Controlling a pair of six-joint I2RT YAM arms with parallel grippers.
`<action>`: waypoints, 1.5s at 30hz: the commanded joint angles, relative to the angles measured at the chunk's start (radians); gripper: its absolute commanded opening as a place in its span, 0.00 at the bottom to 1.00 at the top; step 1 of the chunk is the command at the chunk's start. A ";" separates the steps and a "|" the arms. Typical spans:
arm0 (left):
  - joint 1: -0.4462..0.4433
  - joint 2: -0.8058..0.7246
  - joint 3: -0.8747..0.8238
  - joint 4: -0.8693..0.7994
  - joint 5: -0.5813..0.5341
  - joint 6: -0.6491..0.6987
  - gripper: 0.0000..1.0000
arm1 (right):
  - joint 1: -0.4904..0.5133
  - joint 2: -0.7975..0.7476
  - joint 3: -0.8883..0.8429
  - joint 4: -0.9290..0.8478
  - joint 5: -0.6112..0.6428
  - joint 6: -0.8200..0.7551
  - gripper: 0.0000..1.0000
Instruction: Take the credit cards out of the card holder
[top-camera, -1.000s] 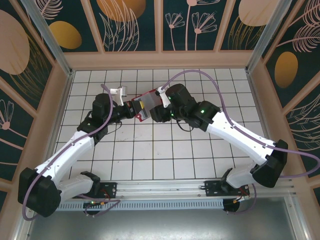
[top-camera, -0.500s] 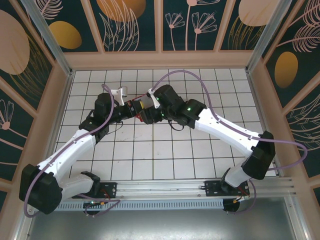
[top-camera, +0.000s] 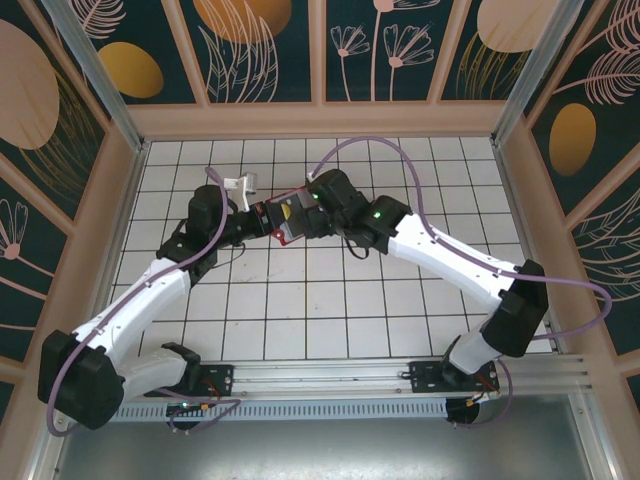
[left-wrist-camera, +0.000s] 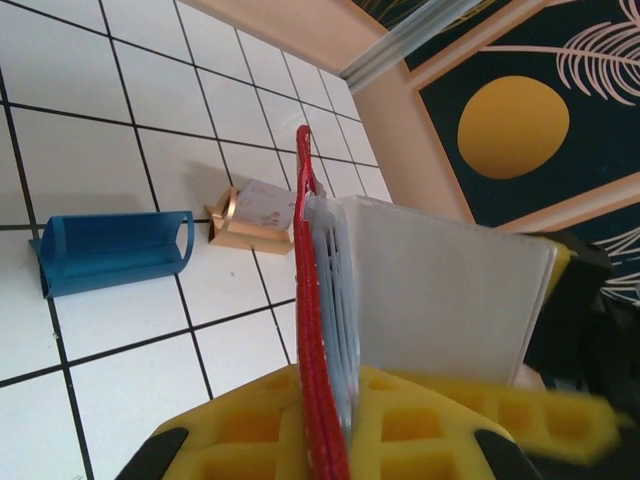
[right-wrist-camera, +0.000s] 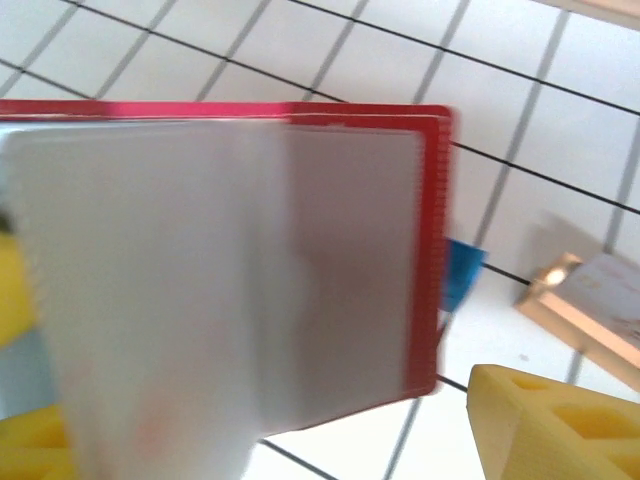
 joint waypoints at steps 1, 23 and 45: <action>0.005 -0.033 0.046 -0.013 0.050 0.061 0.00 | -0.041 -0.088 -0.028 -0.075 0.166 0.032 0.73; 0.005 -0.131 0.098 0.008 0.452 0.307 0.00 | -0.126 -0.479 -0.256 0.415 -0.930 0.122 0.59; 0.005 -0.179 0.125 0.138 0.580 0.177 0.00 | -0.123 -0.504 -0.290 0.372 -0.968 0.180 0.53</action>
